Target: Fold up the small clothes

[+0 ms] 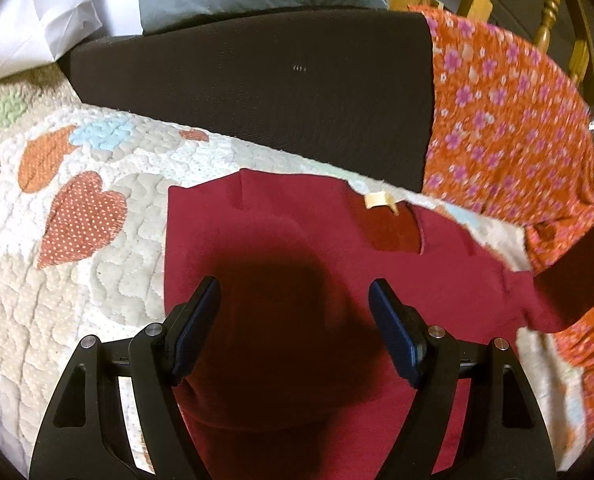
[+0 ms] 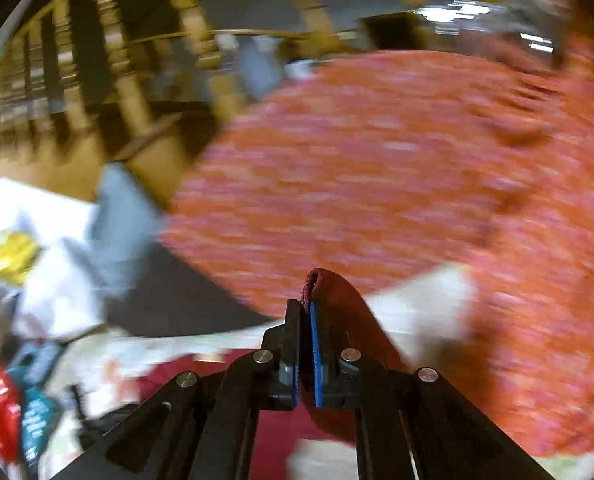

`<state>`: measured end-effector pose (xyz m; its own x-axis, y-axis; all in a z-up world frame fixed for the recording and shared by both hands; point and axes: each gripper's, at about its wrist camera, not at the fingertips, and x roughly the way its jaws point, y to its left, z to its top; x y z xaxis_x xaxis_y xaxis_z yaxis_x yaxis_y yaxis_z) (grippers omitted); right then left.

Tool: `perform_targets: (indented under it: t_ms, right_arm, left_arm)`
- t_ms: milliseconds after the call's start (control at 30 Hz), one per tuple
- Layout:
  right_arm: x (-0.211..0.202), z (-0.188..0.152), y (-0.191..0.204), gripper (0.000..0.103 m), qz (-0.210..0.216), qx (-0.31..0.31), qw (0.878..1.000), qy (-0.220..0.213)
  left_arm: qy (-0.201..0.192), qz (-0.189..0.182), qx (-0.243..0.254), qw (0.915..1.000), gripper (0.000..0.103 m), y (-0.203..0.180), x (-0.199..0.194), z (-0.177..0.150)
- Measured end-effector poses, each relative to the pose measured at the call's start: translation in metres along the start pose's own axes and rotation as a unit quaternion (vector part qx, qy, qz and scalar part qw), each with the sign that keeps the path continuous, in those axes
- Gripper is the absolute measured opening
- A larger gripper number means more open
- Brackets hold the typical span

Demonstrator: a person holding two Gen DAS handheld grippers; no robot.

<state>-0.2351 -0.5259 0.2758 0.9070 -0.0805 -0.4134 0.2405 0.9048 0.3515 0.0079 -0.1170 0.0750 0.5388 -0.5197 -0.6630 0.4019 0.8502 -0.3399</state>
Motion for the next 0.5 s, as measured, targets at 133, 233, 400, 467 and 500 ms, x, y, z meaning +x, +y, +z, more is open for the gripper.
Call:
perform_targets:
  t_ms: [133,233,400,467,500]
  right_arm:
    - [0.06,-0.008,0.075,0.004,0.105,-0.004,0.994,0.036]
    - [0.123,-0.042,0.118,0.004,0.144,-0.006,0.986,0.086]
    - [0.228,-0.127,0.151,0.005,0.164,0.006,0.963,0.212]
    - [0.258,-0.159,0.152,0.005,0.157,0.018,0.952,0.262]
    - [0.259,-0.167,0.149,0.008,0.152,0.019,0.952,0.266]
  left_arm:
    - [-0.002,-0.02,-0.025,0.9995,0.077,0.007,-0.003,0.004]
    - [-0.004,-0.031,-0.047,0.9984,0.077,0.015,-0.004,0.007]
    - [-0.004,-0.06,-0.066,0.996,0.077,0.023,-0.002,0.009]
    - [0.004,-0.076,-0.07,0.9946,0.077,0.022,0.002,0.009]
    - [0.006,-0.083,-0.071,0.994,0.077,0.022,0.003,0.008]
